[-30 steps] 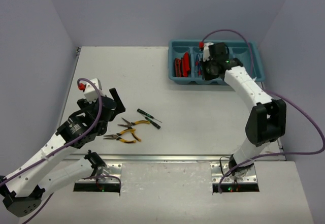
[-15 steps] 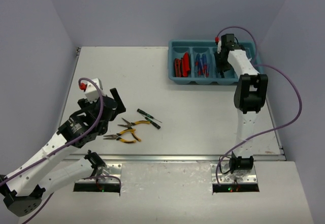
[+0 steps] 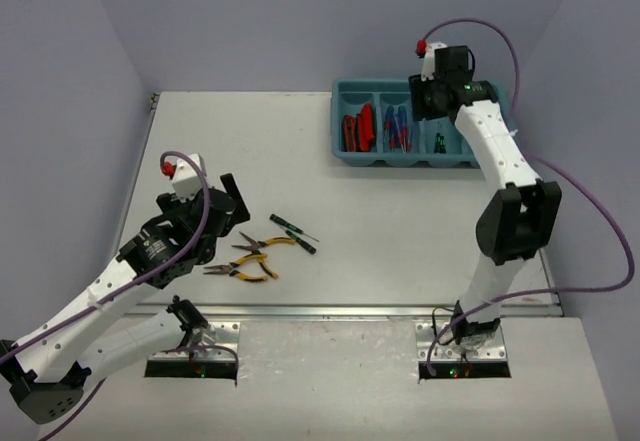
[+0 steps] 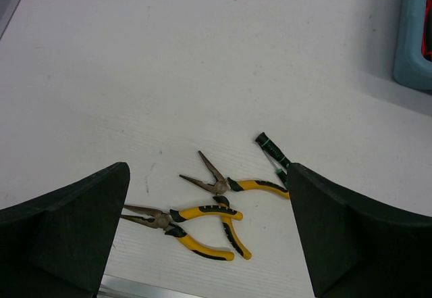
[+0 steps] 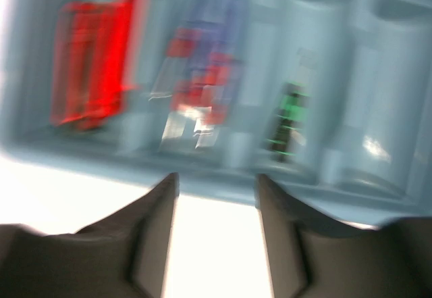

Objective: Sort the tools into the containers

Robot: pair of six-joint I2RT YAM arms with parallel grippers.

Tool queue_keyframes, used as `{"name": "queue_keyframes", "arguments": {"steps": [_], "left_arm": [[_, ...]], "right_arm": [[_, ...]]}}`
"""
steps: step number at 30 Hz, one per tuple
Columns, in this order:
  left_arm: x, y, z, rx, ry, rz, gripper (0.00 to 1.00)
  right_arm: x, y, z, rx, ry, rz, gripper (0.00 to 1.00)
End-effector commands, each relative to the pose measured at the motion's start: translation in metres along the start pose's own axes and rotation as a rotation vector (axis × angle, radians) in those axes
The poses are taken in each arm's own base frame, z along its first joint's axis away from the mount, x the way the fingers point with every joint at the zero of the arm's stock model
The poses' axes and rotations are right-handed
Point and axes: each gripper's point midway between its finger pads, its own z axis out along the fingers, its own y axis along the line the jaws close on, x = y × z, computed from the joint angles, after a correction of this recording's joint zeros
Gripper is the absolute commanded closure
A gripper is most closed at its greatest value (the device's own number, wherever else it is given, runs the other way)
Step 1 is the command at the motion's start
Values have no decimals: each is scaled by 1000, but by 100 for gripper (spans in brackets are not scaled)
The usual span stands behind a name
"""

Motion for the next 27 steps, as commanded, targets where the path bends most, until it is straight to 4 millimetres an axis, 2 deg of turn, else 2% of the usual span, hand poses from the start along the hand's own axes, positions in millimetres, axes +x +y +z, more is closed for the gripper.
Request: {"name": "queue_keyframes", "arguments": {"steps": [1,4,7,9,12,18,20,21,27], "left_arm": [[-14,7,-4,-12,-52,-62,0],[-17,10,-7,-6,-65,-84,0],[-19,11,-9,-1,-73,-93,0],[-20,11,-10,1,-76,-99,0],[-21,11,-11,6,-78,-102,0],[-19,9,-9,6,-70,-89,0],[-19,9,-9,10,-69,-88,0],[-19,9,-9,12,-71,-90,0],[-20,8,-11,21,-73,-91,0]], "right_arm": [[49,161,-32,-341,5,-166,54],[88,232,-45,-431,3,-207,58],[120,277,-44,-490,25,-253,61],[142,318,-44,-554,21,-344,61],[159,355,-34,-579,34,-439,60],[160,374,-4,-530,57,-500,64],[164,377,8,-511,75,-522,65],[173,377,18,-500,99,-536,65],[176,379,37,-465,115,-563,68]]}}
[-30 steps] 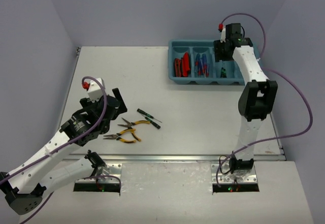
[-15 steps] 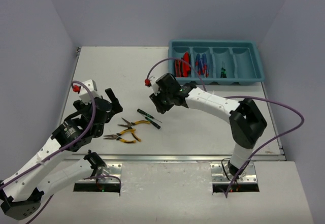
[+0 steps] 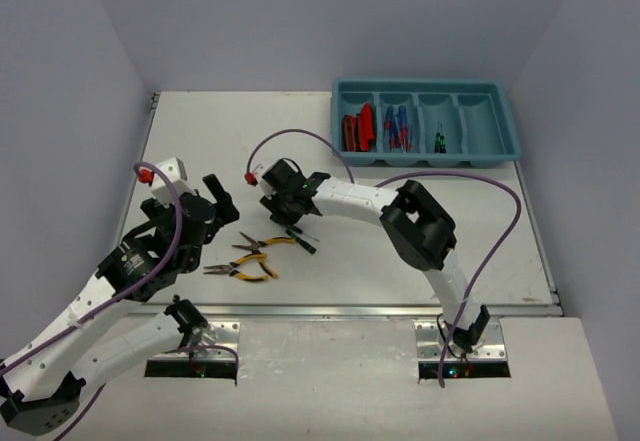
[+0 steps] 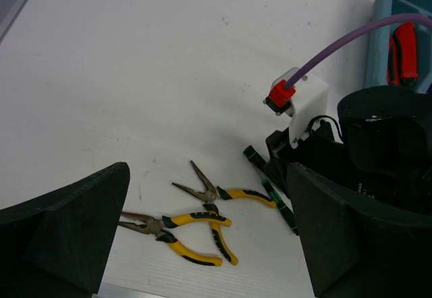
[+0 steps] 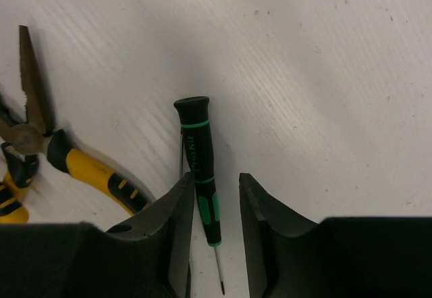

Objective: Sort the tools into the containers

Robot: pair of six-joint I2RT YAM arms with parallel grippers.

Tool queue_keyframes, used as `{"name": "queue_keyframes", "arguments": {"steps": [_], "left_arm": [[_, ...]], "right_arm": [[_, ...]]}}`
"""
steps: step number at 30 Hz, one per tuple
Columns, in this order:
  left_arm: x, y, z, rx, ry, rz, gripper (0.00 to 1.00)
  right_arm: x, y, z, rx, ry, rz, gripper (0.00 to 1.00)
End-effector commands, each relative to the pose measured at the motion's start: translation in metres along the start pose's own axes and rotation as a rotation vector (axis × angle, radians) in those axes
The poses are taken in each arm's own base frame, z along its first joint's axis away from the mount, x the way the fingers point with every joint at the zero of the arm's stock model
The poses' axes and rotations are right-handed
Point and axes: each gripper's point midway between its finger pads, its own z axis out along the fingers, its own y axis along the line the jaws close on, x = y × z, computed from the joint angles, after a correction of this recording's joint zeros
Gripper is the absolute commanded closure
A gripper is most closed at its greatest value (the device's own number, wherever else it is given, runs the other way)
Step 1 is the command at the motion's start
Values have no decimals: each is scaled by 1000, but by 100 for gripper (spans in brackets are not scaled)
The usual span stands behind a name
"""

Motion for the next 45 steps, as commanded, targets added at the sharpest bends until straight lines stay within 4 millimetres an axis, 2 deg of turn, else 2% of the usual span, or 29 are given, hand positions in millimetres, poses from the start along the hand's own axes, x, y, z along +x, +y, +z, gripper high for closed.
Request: {"name": "queue_keyframes", "arguments": {"steps": [1,7,10,13,22,28,32,36,38,40,41,43,45], "left_arm": [[-7,-1,0,3,-23,-21,0],[-7,-2,0,8,-22,-21,0],[-7,-2,0,11,-22,-19,0],[-6,-2,0,12,-21,-18,0],[-6,-3,0,16,-19,-17,0],[-5,-4,1,16,-15,-10,0],[-4,-4,2,13,-13,-6,0],[-6,-4,0,17,-18,-13,0],[-5,-3,0,18,-17,-14,0],[-5,-4,1,18,-17,-10,0],[-5,-4,1,17,-15,-8,0],[-5,-4,1,16,-14,-7,0],[-5,-4,1,16,-16,-10,0]], "right_arm": [[-15,-13,6,50,-21,-23,68],[1,-9,16,26,31,-27,71],[14,-17,22,32,64,-11,74],[26,-23,25,18,91,0,71],[54,-32,19,-5,143,-36,66],[62,-30,16,-74,144,-129,67],[61,-45,19,-17,154,-116,81],[62,-85,8,147,162,-20,100],[53,-96,-12,181,112,22,100],[24,-103,-55,173,-18,70,100],[22,-104,-64,174,-39,110,100],[8,-131,-103,219,-124,183,100],[8,-178,-144,322,-189,301,100]]}}
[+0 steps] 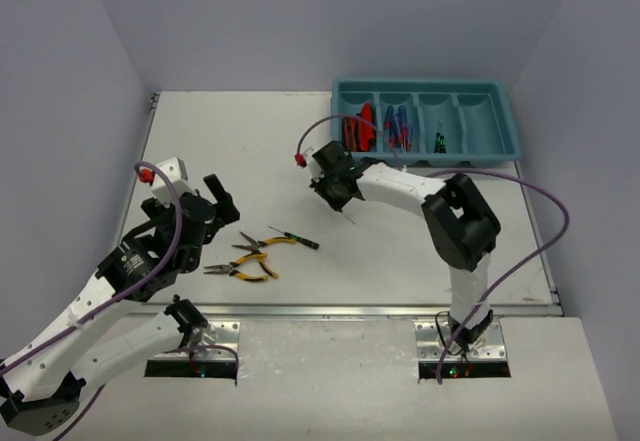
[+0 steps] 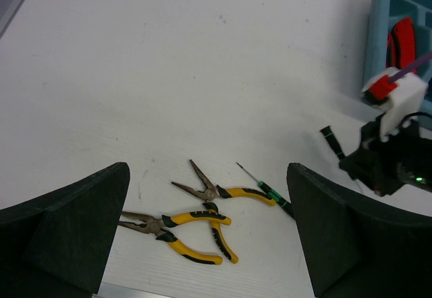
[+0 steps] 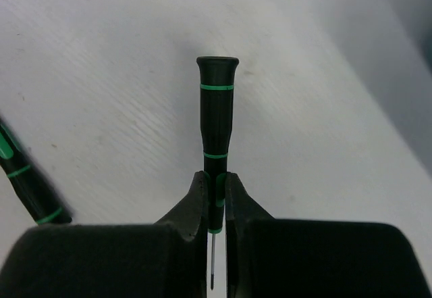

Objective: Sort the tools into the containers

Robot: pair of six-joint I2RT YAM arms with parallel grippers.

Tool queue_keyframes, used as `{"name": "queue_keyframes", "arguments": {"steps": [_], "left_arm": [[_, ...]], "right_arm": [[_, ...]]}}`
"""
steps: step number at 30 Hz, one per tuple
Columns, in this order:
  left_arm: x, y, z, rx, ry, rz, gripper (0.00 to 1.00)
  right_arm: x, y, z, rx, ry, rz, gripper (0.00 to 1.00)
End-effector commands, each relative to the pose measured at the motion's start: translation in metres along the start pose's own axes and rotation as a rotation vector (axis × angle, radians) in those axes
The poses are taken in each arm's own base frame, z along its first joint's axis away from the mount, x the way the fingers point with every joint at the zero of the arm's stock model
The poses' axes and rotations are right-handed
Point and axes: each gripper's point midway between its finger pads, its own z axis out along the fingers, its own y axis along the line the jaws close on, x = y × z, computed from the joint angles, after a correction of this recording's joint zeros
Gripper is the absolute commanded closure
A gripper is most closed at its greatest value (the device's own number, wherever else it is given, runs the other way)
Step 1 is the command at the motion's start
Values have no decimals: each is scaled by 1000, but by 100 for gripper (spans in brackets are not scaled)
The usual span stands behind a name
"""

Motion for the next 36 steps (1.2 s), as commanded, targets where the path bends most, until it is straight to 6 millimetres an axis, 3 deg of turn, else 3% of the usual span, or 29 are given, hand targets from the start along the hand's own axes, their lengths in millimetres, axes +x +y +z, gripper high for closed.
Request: {"name": "queue_keyframes", "arguments": {"steps": [1,2,5,6,7,11,12,15,17,19,21,24,27,29,30,31,33,34,35,36], "left_arm": [[-6,-3,1,7,-22,-18,0],[-6,-2,1,9,-22,-20,0],[-7,-3,1,16,-25,-22,0],[-6,-4,1,17,-22,-18,0],[-5,-5,2,16,-17,-12,0],[-2,-6,4,10,-7,0,0],[-2,-6,4,8,-7,2,0],[-2,-6,4,5,-6,1,0],[-2,-6,5,1,-5,-2,0],[1,-8,6,-3,13,-4,0],[2,-10,6,-12,31,-27,0],[15,-24,11,-18,111,-47,0],[32,-43,22,-58,189,-106,0],[49,-61,34,-75,252,-142,0],[57,-69,39,-84,282,-155,0],[70,-81,47,-110,334,-161,0],[110,-96,63,-215,458,-134,0],[108,-109,65,-219,470,-150,0],[122,-107,68,-257,501,-132,0],[123,-119,70,-260,512,-156,0]], "right_arm": [[-48,-112,-104,228,-273,296,100],[-41,-132,-107,259,-270,344,100],[-19,-226,-137,457,-269,492,100],[-7,-261,-140,509,-253,540,100],[7,-283,-131,534,-217,568,100],[15,-338,-108,603,-164,552,100],[9,-350,-107,612,-167,538,100],[14,-369,-81,609,-101,500,99],[14,-378,-75,615,-70,510,87],[11,-379,-79,622,-81,542,70],[9,-378,-85,626,-100,564,45],[-5,-374,-112,623,-152,603,32],[-13,-353,-139,572,-178,653,23],[-23,-329,-168,515,-253,673,3],[-24,-319,-173,488,-279,675,1],[-15,-305,-166,457,-280,691,1],[-7,-283,-180,424,-327,748,1],[9,-272,-172,409,-287,775,1],[6,-270,-179,407,-308,795,1],[20,-258,-172,389,-275,819,1]]}}
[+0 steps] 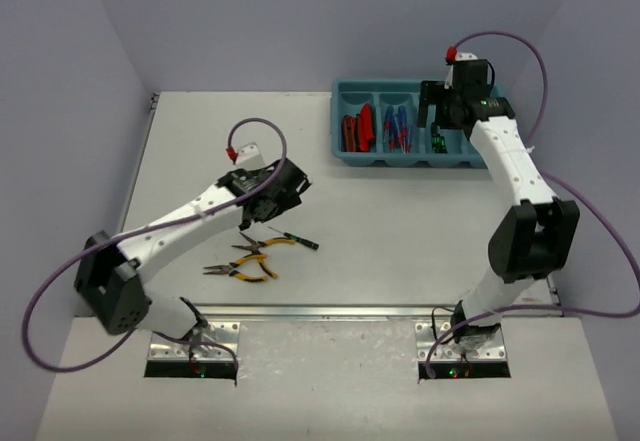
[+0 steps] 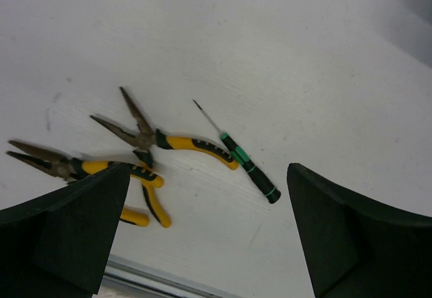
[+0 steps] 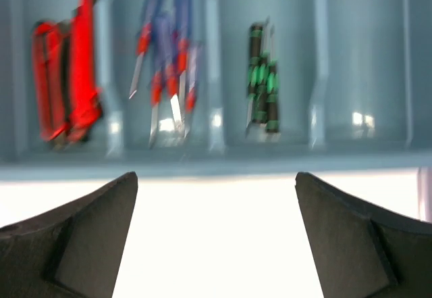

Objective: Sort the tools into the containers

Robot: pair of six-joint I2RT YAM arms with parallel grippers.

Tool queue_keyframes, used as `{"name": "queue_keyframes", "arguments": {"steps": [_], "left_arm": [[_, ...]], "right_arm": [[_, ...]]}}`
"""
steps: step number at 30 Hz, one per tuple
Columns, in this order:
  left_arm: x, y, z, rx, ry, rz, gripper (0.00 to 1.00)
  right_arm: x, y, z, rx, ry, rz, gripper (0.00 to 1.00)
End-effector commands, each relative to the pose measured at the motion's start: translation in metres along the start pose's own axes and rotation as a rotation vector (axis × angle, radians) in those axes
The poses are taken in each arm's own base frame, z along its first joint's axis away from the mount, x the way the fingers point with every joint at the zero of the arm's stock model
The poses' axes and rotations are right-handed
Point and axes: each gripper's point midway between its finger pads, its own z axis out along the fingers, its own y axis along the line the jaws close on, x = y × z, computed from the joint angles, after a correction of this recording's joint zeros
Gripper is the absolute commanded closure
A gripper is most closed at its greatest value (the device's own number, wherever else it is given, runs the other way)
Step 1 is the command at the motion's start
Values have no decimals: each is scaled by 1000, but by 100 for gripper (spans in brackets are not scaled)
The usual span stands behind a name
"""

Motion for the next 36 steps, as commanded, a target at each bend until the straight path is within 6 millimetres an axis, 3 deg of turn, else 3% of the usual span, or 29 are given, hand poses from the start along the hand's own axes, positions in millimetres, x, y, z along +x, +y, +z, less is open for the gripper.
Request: {"name": "queue_keyframes", "arguments": {"steps": [1,7,10,12,13,15,25,36], "left_arm": [[38,-39,14,-60,159,-102,0],[73,-77,30,-84,239,-147,5],[97,-84,39,-100,303,-149,14],[104,-86,40,-101,326,-158,19],[112,-88,42,-88,350,-166,34],[122,-87,47,-79,374,-181,42],[143,-68,62,-151,399,-168,45],[157,-61,74,-167,420,-143,70]], "right_arm": [[31,20,-22,-89,23,152,1],[92,38,-30,-197,95,164,1],[104,40,-31,-210,113,140,1],[104,41,-32,-218,113,141,1],[103,45,-34,-240,109,140,1],[102,49,-36,-262,97,138,1],[106,57,-41,-302,91,126,1],[104,63,-48,-338,65,123,1]]}}
